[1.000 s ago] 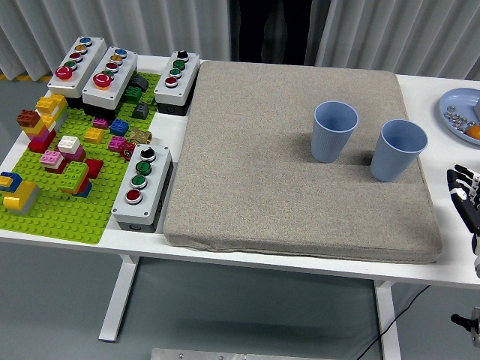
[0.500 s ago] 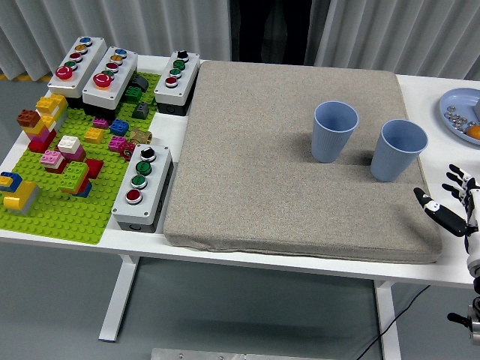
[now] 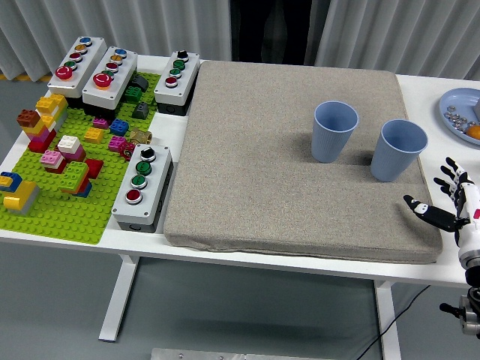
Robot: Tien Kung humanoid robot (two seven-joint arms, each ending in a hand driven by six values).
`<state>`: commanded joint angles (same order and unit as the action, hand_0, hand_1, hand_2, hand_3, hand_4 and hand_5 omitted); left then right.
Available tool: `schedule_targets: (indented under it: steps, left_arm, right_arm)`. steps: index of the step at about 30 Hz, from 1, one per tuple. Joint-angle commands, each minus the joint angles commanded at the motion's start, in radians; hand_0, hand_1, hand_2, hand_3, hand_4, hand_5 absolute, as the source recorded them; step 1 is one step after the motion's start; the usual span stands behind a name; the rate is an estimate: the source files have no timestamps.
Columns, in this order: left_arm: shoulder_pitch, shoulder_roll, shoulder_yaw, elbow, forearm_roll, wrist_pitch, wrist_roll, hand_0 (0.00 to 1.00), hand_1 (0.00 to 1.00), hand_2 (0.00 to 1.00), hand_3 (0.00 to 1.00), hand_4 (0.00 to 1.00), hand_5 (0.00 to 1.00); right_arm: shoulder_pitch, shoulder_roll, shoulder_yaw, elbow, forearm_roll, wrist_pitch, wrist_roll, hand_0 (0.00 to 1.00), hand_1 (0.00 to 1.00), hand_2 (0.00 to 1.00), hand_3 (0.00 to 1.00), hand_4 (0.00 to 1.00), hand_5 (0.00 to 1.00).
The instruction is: Pick cup pour cup place
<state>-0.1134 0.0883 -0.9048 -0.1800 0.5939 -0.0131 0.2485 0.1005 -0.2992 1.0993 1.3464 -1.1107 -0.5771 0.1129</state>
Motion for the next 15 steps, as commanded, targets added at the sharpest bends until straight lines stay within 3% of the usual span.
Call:
schedule_targets:
  steps: [3,7,15]
  left_arm:
    - [0.000,0.001,0.004,0.000,-0.002,0.000,0.001,0.760,0.800,0.844,0.758,0.508,0.956]
    - [0.001,0.002,0.007,0.000,-0.002,-0.001,0.001,0.760,0.799,0.844,0.758,0.509,0.956]
    - [0.001,0.005,0.015,0.000,-0.005,-0.002,0.001,0.760,0.799,0.844,0.758,0.508,0.957]
  right_arm:
    - [0.018,0.015,-0.022,-0.003,0.084,-0.068,0.055,0.836,0.781,0.883,0.965,0.922,0.184]
    - [0.028,0.025,-0.064,-0.001,0.154,-0.068,0.104,0.843,0.784,0.871,0.963,0.914,0.170]
    - [0.028,0.025,-0.083,0.019,0.133,-0.068,0.085,0.843,0.786,0.869,0.960,0.909,0.167]
